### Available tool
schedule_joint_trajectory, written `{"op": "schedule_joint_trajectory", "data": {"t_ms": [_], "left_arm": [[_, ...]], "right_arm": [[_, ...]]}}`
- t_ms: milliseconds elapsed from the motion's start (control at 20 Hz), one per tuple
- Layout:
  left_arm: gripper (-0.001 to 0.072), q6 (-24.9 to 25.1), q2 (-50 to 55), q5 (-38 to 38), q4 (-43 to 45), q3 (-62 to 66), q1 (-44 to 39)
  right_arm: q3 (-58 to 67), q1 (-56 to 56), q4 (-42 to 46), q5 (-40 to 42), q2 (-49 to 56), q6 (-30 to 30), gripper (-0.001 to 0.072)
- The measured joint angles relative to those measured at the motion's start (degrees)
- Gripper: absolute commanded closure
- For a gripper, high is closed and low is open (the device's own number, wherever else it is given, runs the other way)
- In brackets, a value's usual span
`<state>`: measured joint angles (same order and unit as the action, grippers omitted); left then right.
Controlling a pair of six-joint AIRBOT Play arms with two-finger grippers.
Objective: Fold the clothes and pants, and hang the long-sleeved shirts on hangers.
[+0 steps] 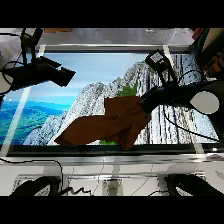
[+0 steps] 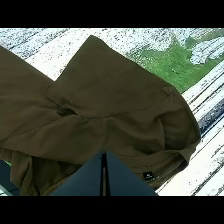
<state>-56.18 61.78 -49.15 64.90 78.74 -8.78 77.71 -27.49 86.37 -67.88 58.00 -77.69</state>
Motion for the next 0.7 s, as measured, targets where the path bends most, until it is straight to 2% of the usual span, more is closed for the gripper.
{"op": "schedule_joint_trajectory", "data": {"t_ms": [400,700], "left_arm": [[0.0004,0.0,0.0,0.0,0.0,0.0,0.0],[0.0004,0.0,0.0,0.0,0.0,0.0,0.0]], "right_arm": [[0.0,0.0,0.0,0.3,0.0,0.0,0.0694],[-1.0,0.0,0.4,4.1,0.0,-0.1,0.0693]]}}
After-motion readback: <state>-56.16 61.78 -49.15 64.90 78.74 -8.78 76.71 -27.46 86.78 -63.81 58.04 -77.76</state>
